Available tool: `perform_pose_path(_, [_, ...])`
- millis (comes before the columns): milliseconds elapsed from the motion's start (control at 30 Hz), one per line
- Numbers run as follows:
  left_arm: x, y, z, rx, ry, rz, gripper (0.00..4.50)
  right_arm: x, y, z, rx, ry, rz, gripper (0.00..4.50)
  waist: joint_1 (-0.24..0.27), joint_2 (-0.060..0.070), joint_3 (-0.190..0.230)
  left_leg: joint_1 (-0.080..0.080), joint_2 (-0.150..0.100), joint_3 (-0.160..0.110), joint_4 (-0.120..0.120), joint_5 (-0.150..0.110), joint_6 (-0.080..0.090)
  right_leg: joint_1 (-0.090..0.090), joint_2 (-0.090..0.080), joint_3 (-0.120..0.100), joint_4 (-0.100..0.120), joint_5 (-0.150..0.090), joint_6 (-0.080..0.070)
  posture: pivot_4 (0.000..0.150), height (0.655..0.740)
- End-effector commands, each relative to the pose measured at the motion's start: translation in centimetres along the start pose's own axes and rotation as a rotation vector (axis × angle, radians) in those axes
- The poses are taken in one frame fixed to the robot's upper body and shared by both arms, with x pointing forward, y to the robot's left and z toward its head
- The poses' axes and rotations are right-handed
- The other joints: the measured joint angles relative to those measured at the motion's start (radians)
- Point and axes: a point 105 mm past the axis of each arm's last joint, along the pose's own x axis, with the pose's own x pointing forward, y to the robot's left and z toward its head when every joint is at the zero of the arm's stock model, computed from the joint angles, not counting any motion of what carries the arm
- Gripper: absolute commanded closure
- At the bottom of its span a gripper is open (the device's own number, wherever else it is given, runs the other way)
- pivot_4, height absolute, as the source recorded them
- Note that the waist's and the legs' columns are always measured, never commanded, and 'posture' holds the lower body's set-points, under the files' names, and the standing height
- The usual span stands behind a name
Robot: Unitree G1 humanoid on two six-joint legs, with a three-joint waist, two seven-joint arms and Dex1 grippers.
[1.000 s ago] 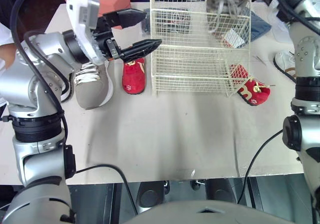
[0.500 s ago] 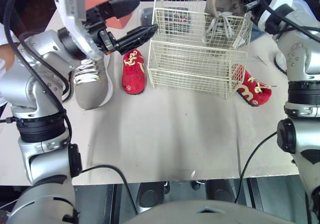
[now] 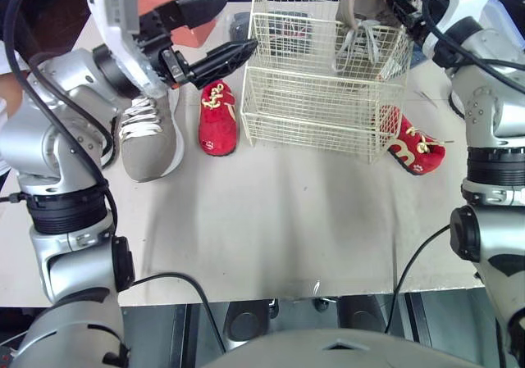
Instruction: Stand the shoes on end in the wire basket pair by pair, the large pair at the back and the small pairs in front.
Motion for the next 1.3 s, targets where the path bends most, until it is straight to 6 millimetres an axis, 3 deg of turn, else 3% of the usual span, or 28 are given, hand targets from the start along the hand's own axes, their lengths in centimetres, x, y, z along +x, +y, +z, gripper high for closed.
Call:
perform_pose_path(33, [-0.1, 0.1, 0.8, 0.048, -0.009, -0.002, 0.0, -0.7, -0.8, 2.6, -0.048, -0.091, -0.016, 0.52, -0.001, 0.0, 0.0, 0.0, 0.0, 0.0, 0.0, 0.0, 0.0, 0.0, 0.0, 0.0, 0.0, 0.0, 0.0, 0.15, 0.686])
perform_pose_path(67, [-0.2, 0.1, 0.8, 0.05, -0.008, 0.0, 0.0, -0.8, -0.9, 2.9, -0.053, -0.097, -0.017, 0.15, -0.001, 0.0, 0.0, 0.0, 0.0, 0.0, 0.0, 0.0, 0.0, 0.0, 0.0, 0.0, 0.0, 0.0, 0.0, 0.15, 0.686])
perform_pose_path(267, [-0.8, 0.5, 0.7, 0.06, 0.006, 0.036, 0.0, -2.5, -1.0, 4.2, -0.107, -0.141, 0.067, 0.15, -0.001, 0.0, 0.0, 0.0, 0.0, 0.0, 0.0, 0.0, 0.0, 0.0, 0.0, 0.0, 0.0, 0.0, 0.0, 0.15, 0.686])
perform_pose_path(500, [-3.4, 1.4, -0.2, 0.051, 0.032, 0.152, 0.0, -6.0, 0.1, 4.4, -0.1, -0.108, 0.246, 0.15, -0.001, 0.0, 0.0, 0.0, 0.0, 0.0, 0.0, 0.0, 0.0, 0.0, 0.0, 0.001, 0.0, 0.0, 0.0, 0.15, 0.686])
perform_pose_path(600, [-5.2, 2.5, -0.5, 0.052, 0.042, 0.235, 0.0, -7.2, 1.7, 4.6, -0.064, -0.093, 0.361, 0.15, -0.002, 0.0, 0.0, 0.001, 0.001, 0.0, 0.0, 0.0, 0.0, 0.0, 0.0, 0.001, 0.0, 0.0, 0.0, 0.15, 0.686])
perform_pose_path(833, [-12.0, 7.3, -2.6, 0.049, 0.089, 0.549, 0.0, -9.0, 9.8, 3.8, 0.064, -0.046, 0.723, 0.15, -0.001, 0.0, 0.0, 0.002, 0.001, 0.0, -0.001, 0.0, 0.0, 0.0, 0.001, 0.0, 0.0, 0.0, 0.0, 0.15, 0.686])
perform_pose_path(1133, [-18.1, 10.0, -7.1, -0.118, 0.183, 0.836, 0.0, -9.2, 12.2, 2.8, 0.037, -0.048, 0.81, 0.15, 0.003, -0.001, -0.001, 0.001, 0.0, 0.0, 0.0, 0.0, 0.0, 0.0, 0.0, -0.002, -0.001, 0.0, 0.0, 0.15, 0.686])
perform_pose_path(1300, [-18.6, 9.8, -9.3, -0.235, 0.234, 0.805, 0.0, -9.0, 12.4, 2.4, 0.018, -0.046, 0.805, 0.15, 0.0, -0.002, -0.001, 0.001, 0.001, -0.001, 0.0, 0.0, 0.0, 0.0, 0.001, -0.002, -0.001, 0.0, 0.0, 0.15, 0.686])
